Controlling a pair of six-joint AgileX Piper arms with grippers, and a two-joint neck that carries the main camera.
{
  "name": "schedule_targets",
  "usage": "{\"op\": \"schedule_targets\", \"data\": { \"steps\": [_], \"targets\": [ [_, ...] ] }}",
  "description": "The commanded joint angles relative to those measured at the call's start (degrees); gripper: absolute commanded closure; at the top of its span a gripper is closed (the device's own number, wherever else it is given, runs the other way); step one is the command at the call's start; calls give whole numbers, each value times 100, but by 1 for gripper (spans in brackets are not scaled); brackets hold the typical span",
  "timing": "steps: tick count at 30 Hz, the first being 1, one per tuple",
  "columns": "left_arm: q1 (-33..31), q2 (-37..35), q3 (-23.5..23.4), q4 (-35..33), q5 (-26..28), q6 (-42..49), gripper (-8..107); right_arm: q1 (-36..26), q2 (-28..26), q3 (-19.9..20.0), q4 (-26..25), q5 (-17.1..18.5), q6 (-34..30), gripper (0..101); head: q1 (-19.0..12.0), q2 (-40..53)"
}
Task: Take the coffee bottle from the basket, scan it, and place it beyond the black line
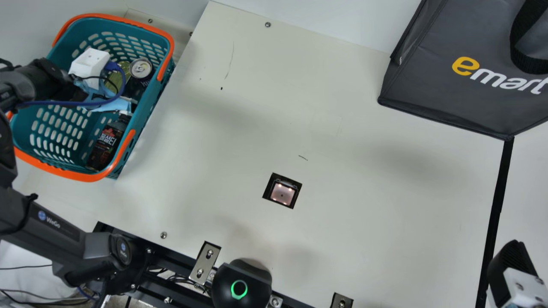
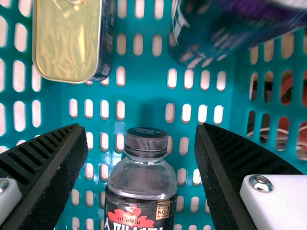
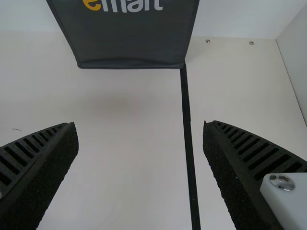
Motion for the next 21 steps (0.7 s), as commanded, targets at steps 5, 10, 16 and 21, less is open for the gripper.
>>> {"op": "schedule_targets", "data": {
  "steps": [5, 10, 16, 21],
  "targets": [
    [-55, 199, 87, 20, -221, -52, 9, 0, 0, 0, 0, 0, 0, 10, -157, 14],
    [-111, 334, 164, -10, -388, -80, 9, 0, 0, 0, 0, 0, 0, 10, -157, 14],
    [-144, 452, 264, -54, -551, -55, 9, 0, 0, 0, 0, 0, 0, 10, -157, 14],
    [-152, 532, 318, -94, -668, -18, 9, 0, 0, 0, 0, 0, 0, 10, -157, 14]
  ]
}}
